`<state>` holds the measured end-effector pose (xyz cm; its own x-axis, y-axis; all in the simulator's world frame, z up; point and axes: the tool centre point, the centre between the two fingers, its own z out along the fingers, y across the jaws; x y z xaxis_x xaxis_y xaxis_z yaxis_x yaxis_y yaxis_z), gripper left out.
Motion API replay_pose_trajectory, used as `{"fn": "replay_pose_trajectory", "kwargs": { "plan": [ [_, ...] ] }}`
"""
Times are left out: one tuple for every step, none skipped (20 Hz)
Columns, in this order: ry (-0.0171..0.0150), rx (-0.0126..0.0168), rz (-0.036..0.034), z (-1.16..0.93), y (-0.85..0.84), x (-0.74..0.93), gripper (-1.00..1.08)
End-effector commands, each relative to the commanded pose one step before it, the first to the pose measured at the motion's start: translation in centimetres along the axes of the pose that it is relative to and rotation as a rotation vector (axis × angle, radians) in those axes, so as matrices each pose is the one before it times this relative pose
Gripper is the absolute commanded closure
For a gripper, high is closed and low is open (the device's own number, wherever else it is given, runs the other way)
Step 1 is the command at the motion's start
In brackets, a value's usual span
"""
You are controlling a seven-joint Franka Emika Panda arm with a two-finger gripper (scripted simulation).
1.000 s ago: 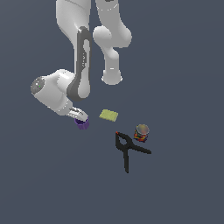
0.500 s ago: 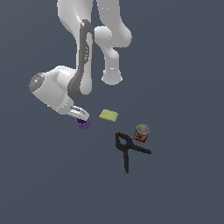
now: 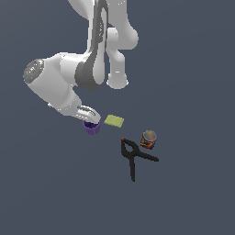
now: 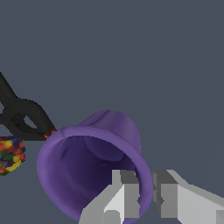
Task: Pick up a designated object from a clutter of objects.
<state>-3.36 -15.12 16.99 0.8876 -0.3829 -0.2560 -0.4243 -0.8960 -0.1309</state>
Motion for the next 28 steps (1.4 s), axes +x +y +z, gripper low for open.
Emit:
{"fn": "replay_pose_trajectory", "kwargs": {
  "plan": [
    [0.00111, -0.0003, -0.00002, -2.288, -2.066, -0.073, 1.08],
    [0.0, 0.0, 0.0, -0.897, -0.832, -0.01, 1.08],
    [0.0, -0.00068, -0.00009, -0.893, -0.864, -0.009, 1.08],
    [0.0, 0.0, 0.0, -0.904, -0.842, -0.005, 1.08],
    [0.0, 0.0, 0.0, -0.906, -0.846, -0.002, 1.08],
    [0.0, 0.0, 0.0, -0.906, -0.848, 0.002, 1.08],
    [0.0, 0.0, 0.0, -0.904, -0.847, 0.005, 1.08],
    [0.0, 0.0, 0.0, -0.873, -0.821, 0.008, 1.08],
    [0.00001, 0.00054, -0.00043, -0.842, -0.783, 0.003, 1.08],
    [0.0, 0.0, 0.0, -0.794, -0.75, 0.014, 1.08],
    [0.0, 0.0, 0.0, -0.76, -0.719, 0.017, 1.08],
    [0.00001, 0.00044, -0.00021, -0.739, -0.683, 0.014, 1.08],
    [0.0, 0.0, 0.0, -0.7, -0.665, 0.021, 1.08],
    [0.0, 0.0, 0.0, -0.674, -0.641, 0.023, 1.08],
    [0.0, 0.0, 0.0, -0.649, -0.618, 0.025, 1.08],
    [0.00003, 0.00065, -0.00024, -0.642, -0.581, 0.02, 1.08],
    [0.0, 0.0, 0.0, -0.603, -0.577, 0.029, 1.08],
    [0.0, 0.0, 0.0, -0.582, -0.557, 0.03, 1.08],
    [0.0, 0.0, 0.0, -0.562, -0.539, 0.032, 1.08],
    [0.00006, 0.00067, -0.00016, -0.562, -0.499, 0.026, 1.08],
    [0.0, 0.0, 0.0, -0.524, -0.504, 0.034, 1.08],
    [0.0, 0.0, 0.0, -0.506, -0.488, 0.036, 1.08],
    [0.0, 0.0, 0.0, -0.484, -0.467, 0.037, 1.08],
    [0.0, 0.0, 0.0, -0.447, -0.432, 0.036, 1.08],
    [0.0001, 0.00068, -0.00007, -0.432, -0.367, 0.029, 1.08],
    [0.0, 0.0, 0.0, -0.374, -0.362, 0.035, 1.08],
    [0.0, 0.0, 0.0, -0.341, -0.331, 0.033, 1.08],
    [0.0, 0.0, 0.0, -0.31, -0.301, 0.032, 1.08]
  ]
}}
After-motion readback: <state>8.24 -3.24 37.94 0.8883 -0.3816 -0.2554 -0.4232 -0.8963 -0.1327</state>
